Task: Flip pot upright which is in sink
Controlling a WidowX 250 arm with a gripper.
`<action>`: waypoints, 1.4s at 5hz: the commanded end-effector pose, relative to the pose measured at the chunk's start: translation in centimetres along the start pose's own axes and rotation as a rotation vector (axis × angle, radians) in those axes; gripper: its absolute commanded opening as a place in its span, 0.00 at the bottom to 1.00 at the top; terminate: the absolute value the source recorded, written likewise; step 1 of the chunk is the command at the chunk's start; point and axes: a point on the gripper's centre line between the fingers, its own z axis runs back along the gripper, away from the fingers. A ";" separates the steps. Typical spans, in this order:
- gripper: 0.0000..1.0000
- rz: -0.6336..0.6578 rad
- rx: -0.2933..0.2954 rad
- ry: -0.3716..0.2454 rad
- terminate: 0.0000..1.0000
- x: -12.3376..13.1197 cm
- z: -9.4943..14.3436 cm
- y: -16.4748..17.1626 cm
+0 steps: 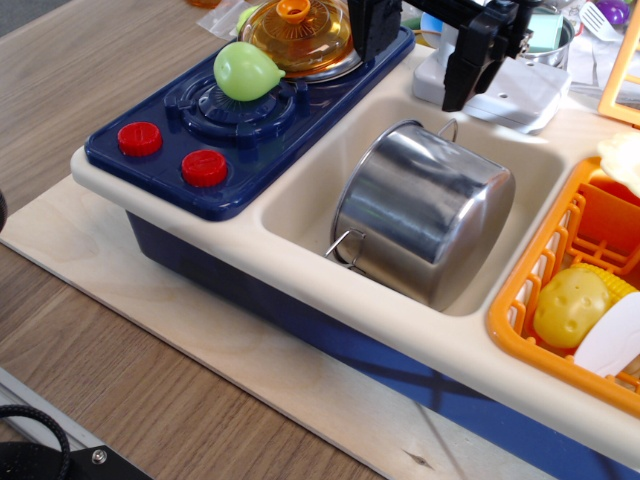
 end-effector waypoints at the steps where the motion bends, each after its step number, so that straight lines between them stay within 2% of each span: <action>1: 1.00 0.000 0.000 0.000 0.00 0.0 0.0 0.0; 3: 1.00 0.196 -0.391 0.055 0.00 -0.3 -0.5 0.3; 4: 1.00 0.245 -0.501 0.054 0.00 -0.5 -1.3 0.4; 5: 1.00 0.280 -0.586 0.019 0.00 -1.0 -2.4 0.5; 6: 1.00 0.275 -0.612 -0.006 0.00 -1.1 -3.3 0.6; 7: 1.00 0.293 -0.670 -0.018 0.00 -1.2 -3.7 0.6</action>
